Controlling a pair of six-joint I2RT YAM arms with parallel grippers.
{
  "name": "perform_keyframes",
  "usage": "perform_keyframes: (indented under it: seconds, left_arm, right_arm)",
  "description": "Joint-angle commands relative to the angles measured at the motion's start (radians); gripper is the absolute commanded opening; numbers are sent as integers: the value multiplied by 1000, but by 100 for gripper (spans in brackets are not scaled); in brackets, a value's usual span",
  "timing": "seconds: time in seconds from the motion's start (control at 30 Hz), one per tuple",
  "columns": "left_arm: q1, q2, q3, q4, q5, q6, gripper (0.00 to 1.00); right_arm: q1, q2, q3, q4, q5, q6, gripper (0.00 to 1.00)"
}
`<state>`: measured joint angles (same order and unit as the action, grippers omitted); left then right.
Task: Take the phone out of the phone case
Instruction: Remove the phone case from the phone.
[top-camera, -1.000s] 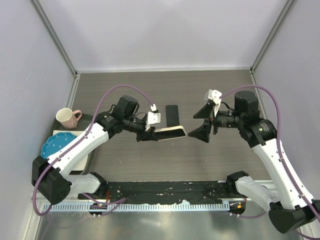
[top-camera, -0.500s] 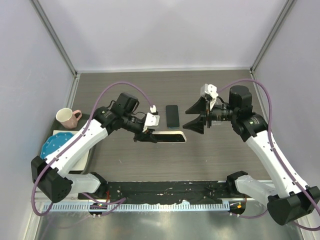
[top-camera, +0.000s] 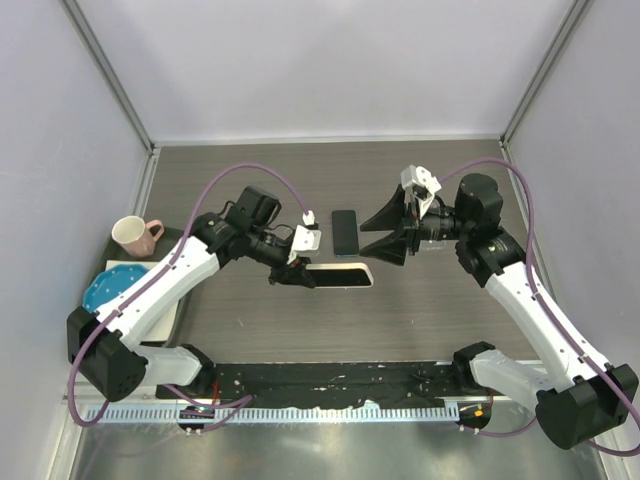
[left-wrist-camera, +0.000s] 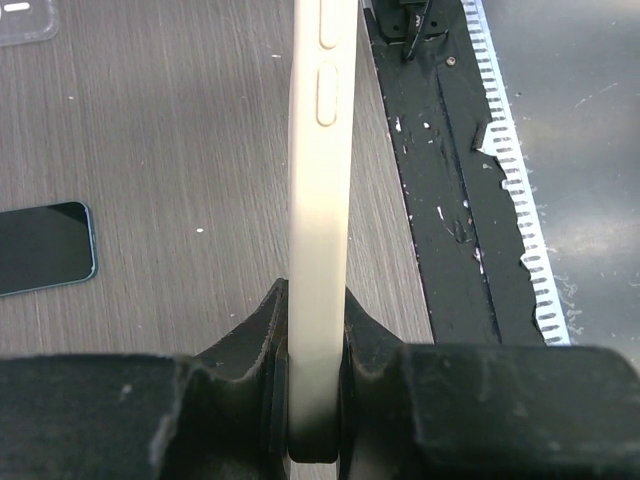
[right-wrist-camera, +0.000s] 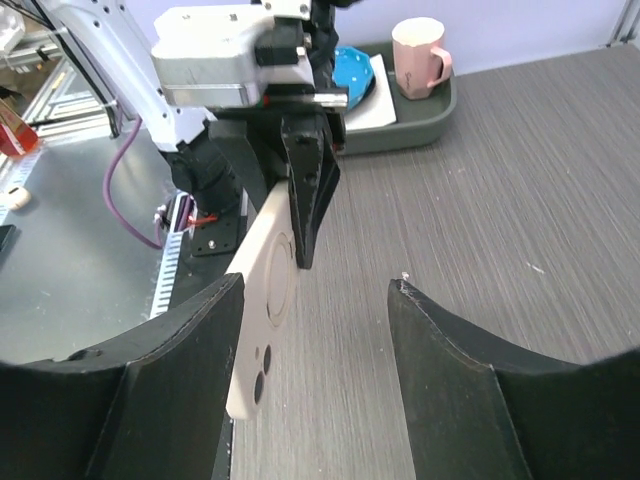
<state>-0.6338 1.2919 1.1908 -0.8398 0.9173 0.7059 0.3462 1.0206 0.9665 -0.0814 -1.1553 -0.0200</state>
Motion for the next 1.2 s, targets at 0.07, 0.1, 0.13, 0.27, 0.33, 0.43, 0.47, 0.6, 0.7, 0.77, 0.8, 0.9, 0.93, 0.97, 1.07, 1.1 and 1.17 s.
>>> perform_keyframes:
  seconds: [0.07,0.1,0.13,0.27,0.33,0.43,0.47,0.6,0.7,0.77,0.8,0.9,0.93,0.97,1.07,1.1,1.17]
  left_arm:
    - [0,-19,10,67,71,-19,0]
    - [0,-19,10,65,74,-22,0]
    - [0,-20,12,65,75,-23,0]
    - [2,-13,29,59,75,-26,0]
    - [0,-3,35,57,80,-26,0]
    - [2,10,46,54,89,-28,0]
    - [2,14,52,53,91,-31,0]
    - [2,27,56,56,95,-37,0]
    - [3,30,50,59,95,-39,0]
    - [5,32,44,68,98,-42,0]
    - [6,30,43,71,100,-46,0]
    - [9,29,46,76,104,-51,0]
    - [11,27,50,73,104,-54,0]
    - [11,27,52,77,106,-55,0]
    - [13,27,56,82,112,-66,0]
    - [14,27,56,84,117,-68,0]
    - [14,27,55,82,120,-66,0]
  right_arm:
    - [10,-17,-6,150,-61,126,63]
    - [13,-16,-15,150,-73,123,62]
    - [16,-17,-25,150,-78,121,62]
    - [25,-20,-64,157,-99,117,60]
    - [28,-20,-71,157,-106,112,59]
    - [30,-22,-78,157,-104,107,56]
    - [30,-22,-78,157,-103,107,56]
    - [31,-22,-78,158,-112,110,52]
    - [33,-27,-78,169,-130,133,53]
    - [33,-28,-78,172,-145,141,53]
    - [33,-28,-77,172,-144,146,53]
    - [33,-31,-91,173,-139,141,52]
    - [34,-31,-97,173,-138,140,52]
    - [34,-30,-100,173,-138,137,52]
    - [34,-33,-109,177,-133,135,51]
    - [34,-31,-110,177,-132,134,50]
    - [33,-31,-109,178,-129,134,45]
